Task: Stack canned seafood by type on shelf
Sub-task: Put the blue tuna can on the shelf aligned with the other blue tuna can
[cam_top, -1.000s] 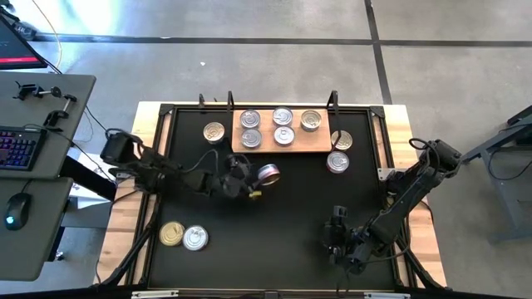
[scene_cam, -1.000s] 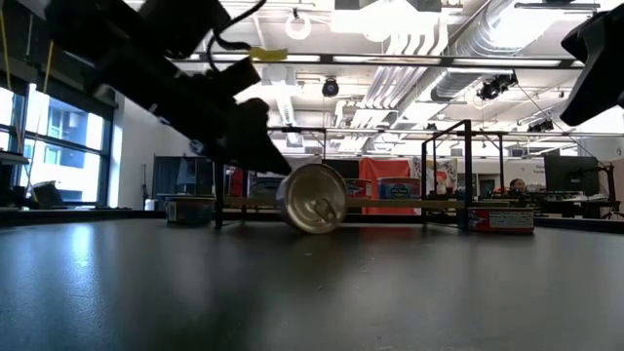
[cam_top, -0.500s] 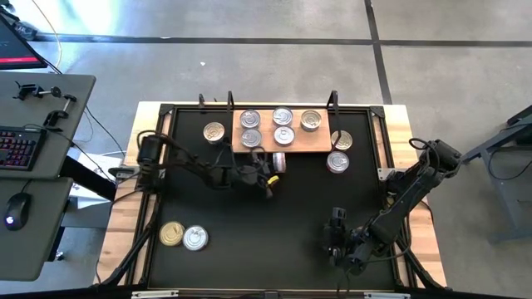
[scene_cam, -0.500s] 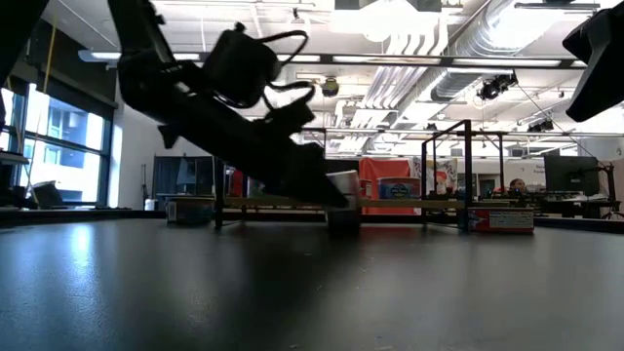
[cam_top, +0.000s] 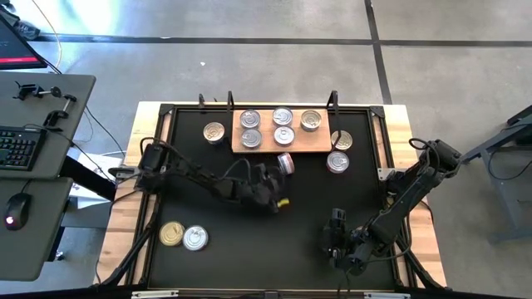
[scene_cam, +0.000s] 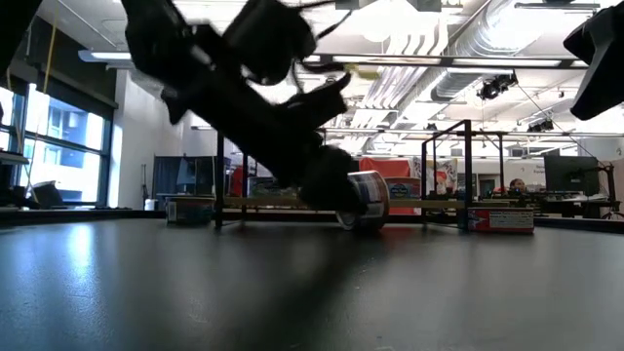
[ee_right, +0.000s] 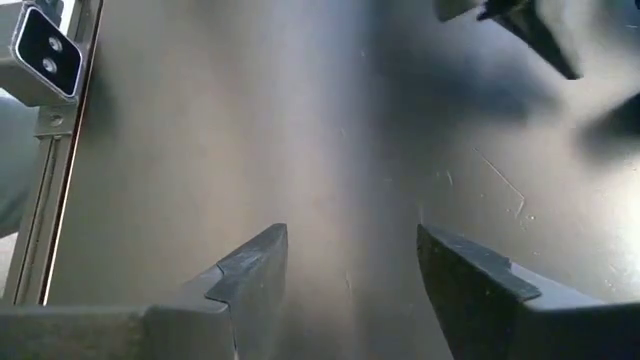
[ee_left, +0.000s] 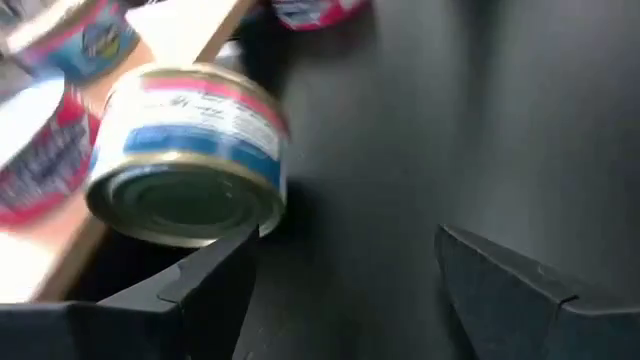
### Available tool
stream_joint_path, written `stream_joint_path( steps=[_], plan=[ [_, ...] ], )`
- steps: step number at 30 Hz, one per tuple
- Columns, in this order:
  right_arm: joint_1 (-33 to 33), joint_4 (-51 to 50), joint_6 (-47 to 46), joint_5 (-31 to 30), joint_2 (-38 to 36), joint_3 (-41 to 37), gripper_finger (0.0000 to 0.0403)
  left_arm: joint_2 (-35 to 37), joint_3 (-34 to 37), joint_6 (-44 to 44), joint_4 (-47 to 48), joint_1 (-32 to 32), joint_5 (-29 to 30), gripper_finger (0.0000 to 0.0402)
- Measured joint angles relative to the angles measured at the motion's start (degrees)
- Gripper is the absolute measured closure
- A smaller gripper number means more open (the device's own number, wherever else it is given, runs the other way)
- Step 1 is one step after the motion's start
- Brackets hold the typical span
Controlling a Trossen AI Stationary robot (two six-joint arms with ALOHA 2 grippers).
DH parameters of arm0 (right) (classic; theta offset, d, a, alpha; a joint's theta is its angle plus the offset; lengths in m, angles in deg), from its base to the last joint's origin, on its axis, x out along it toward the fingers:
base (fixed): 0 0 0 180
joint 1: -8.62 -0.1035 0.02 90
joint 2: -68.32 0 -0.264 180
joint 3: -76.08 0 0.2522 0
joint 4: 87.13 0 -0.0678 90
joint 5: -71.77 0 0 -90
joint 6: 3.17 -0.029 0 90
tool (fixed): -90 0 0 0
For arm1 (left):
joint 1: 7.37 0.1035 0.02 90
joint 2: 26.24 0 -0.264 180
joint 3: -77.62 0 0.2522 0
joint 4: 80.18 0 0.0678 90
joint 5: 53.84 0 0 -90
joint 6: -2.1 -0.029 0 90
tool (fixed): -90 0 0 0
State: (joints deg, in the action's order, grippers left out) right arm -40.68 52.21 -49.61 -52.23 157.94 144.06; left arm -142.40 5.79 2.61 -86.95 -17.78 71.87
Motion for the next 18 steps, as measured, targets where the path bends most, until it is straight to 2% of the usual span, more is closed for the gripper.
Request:
stream_joint_path(
  steps=[3,9,13,18],
  plan=[
    [0.0,0.1,0.3,0.0,0.0,0.0,0.0187,0.2,-5.2,-7.1,11.1,-2.8,3.5,0.011],
    [0.0,0.3,0.4,0.0,0.0,0.0,0.0187,0.3,-16.7,-27.0,27.8,-2.5,3.5,0.011],
    [0.0,0.2,0.4,0.0,0.0,0.0,0.0187,0.3,-22.9,-38.6,34.5,1.4,-4.1,0.011],
    [0.0,-0.2,0.4,0.0,0.0,0.0,0.0187,0.3,-25.9,-49.2,36.9,6.7,-11.9,0.011]
  ],
)
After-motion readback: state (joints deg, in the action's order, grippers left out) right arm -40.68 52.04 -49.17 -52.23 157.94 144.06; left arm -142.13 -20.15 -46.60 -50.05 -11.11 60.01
